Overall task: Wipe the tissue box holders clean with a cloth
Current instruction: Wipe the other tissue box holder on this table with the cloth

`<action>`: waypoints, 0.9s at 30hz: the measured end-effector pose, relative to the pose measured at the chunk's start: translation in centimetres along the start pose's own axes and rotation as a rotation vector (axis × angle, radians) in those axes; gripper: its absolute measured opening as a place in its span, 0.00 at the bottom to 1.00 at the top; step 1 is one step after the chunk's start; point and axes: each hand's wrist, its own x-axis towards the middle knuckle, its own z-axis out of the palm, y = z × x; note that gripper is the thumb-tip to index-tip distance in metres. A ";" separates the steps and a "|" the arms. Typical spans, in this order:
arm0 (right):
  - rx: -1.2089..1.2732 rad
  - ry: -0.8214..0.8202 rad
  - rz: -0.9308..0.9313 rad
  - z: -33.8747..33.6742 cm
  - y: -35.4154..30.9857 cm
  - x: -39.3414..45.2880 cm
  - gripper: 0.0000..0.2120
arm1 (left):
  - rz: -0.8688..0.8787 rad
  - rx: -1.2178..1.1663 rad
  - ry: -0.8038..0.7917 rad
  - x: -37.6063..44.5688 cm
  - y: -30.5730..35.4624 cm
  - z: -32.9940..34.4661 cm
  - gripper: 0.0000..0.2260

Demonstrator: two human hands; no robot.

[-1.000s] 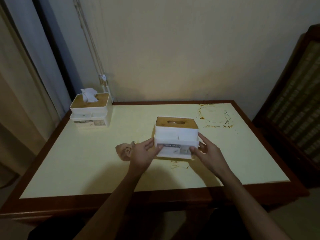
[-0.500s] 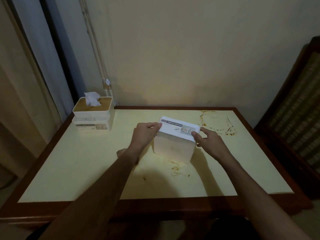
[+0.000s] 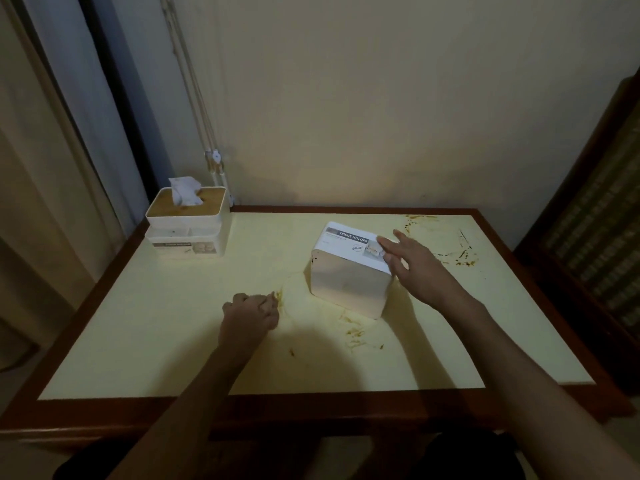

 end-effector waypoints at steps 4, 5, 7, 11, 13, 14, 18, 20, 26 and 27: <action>-0.099 -0.082 -0.077 -1.3 -1.1 1.1 0.22 | 0.070 -0.223 0.072 -1.3 0.4 -1.2 0.13; -0.113 -0.128 -0.094 -1.4 -1.4 1.4 0.23 | 0.011 -0.311 0.110 -1.8 1.2 -1.8 0.10; -0.123 -0.216 -0.115 -1.3 -1.5 2.0 0.22 | -0.109 -0.529 0.196 -2.5 3.3 -3.0 0.07; -0.117 -0.287 -0.099 -1.2 -1.3 2.4 0.22 | 0.002 -0.768 0.309 -1.5 7.8 -3.3 0.14; -0.129 -0.309 -0.103 -1.3 -1.3 2.5 0.22 | -0.053 -0.855 0.361 0.0 9.4 -2.6 0.12; -0.125 -0.316 -0.108 -1.4 -1.3 2.5 0.22 | -0.081 -0.885 0.395 0.7 9.9 -2.1 0.11; -0.099 -0.311 -0.125 -1.2 -1.2 2.4 0.22 | -0.151 -0.890 0.556 1.0 12.0 0.2 0.06; -0.106 -0.316 -0.129 -1.1 -1.0 2.5 0.22 | -0.115 -0.816 0.593 -0.1 13.8 1.6 0.04; -0.102 -0.349 -0.151 -1.3 -0.7 3.3 0.22 | 0.259 -0.683 0.329 -4.0 18.2 4.9 0.06; -0.104 -0.357 -0.154 -1.3 -0.7 3.3 0.22 | 0.204 -0.672 0.352 -3.5 17.5 4.6 0.05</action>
